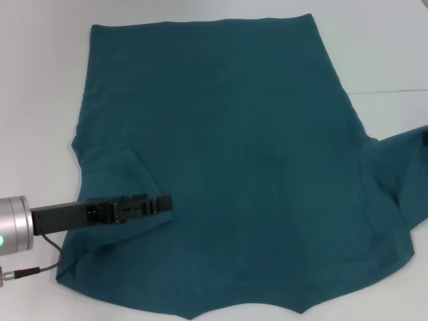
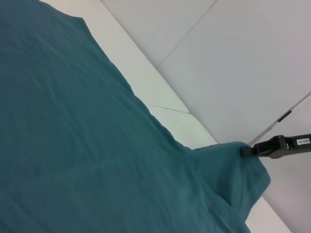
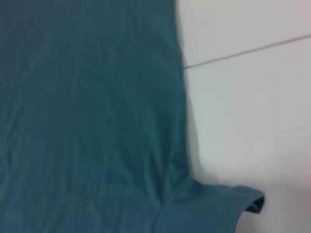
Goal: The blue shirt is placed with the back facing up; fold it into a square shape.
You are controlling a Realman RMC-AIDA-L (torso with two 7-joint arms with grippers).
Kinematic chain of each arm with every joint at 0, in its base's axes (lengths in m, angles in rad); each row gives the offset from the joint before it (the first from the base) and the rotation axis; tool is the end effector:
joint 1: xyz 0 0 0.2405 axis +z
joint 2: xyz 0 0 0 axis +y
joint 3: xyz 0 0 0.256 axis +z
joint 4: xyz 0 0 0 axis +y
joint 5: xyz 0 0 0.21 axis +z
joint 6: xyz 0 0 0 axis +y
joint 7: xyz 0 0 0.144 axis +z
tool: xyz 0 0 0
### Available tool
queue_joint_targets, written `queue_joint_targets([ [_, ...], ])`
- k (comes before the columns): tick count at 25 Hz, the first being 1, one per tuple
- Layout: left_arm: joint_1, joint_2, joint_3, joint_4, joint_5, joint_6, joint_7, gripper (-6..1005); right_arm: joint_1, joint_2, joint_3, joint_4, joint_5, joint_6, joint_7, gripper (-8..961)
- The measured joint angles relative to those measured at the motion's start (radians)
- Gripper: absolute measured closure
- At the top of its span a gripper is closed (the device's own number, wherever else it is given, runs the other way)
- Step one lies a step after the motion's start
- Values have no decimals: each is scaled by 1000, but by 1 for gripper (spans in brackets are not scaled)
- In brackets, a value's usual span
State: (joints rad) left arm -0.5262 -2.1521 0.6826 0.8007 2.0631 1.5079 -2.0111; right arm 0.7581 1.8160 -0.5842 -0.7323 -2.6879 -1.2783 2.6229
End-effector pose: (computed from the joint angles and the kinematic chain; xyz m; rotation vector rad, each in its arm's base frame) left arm -0.2488 0.3384 -0.0061 -2.5130 -1.3855 -0.7514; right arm 0.3123 0.4228 0.1420 -1.8322 1.6475 0.0739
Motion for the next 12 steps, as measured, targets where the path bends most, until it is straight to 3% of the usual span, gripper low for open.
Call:
queue_joint_targets([
  [6, 0, 0, 0, 0, 0, 0, -1, 140, 24, 0, 0, -17, -8, 9, 38, 880],
  [12, -3, 0, 0, 0, 0, -6, -1, 139, 46, 17, -19, 23, 2, 3, 42, 869],
])
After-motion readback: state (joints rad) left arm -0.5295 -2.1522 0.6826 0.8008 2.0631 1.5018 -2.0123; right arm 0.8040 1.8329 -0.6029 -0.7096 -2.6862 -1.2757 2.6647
